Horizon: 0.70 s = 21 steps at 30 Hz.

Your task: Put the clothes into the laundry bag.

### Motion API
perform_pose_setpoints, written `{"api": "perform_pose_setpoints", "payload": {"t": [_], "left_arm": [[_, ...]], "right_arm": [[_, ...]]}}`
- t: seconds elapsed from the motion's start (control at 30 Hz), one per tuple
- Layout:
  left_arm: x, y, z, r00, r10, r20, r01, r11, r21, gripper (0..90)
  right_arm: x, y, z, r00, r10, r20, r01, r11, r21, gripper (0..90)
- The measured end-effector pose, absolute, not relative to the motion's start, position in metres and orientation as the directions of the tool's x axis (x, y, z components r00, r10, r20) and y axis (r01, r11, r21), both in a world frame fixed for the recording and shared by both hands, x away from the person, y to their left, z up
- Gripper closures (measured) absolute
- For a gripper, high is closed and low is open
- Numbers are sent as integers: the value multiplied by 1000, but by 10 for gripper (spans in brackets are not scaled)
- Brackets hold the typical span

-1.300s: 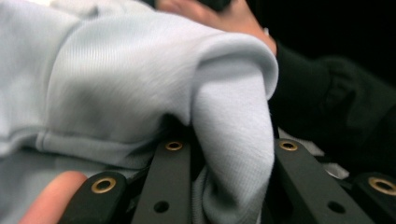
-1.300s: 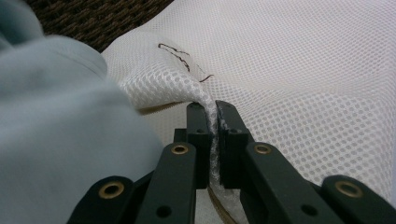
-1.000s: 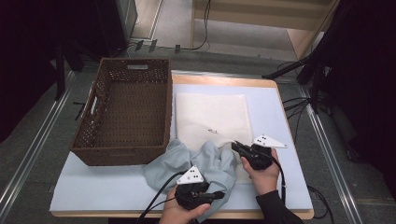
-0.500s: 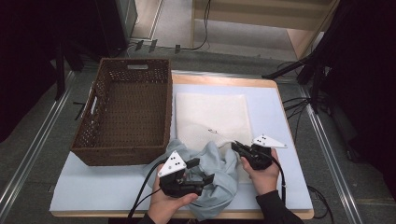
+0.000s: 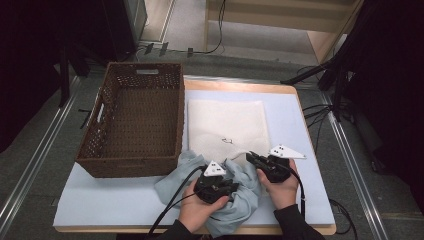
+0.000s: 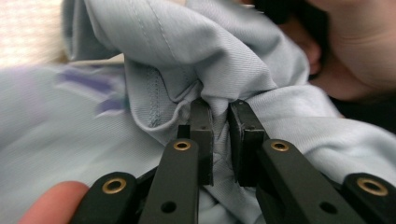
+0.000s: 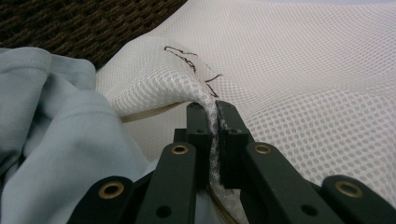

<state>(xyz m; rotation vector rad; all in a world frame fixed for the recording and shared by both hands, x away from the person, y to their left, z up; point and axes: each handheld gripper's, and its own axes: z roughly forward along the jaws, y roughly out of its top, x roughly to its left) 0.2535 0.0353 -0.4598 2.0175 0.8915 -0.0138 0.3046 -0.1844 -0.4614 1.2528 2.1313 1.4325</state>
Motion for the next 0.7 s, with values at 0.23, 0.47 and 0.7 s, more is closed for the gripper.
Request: {"api": "perform_pose_setpoints", "payload": {"t": [0.23,0.47,0.7], "left_arm": [[264,20,-446,765,559,-321,544,-291,787,824],[281,15,-452,646,729,-225,561,-254,788,825],[285,35,-453,628,706,-327,608,-182,773,721]], "right_arm": [[304,-184,-459,-588,777,226,494,123,861,863],[301,-184,-453,-594,771,229,480,112,870,863],[301,-184,-454,-597,769,230,483,116,868,863]]}}
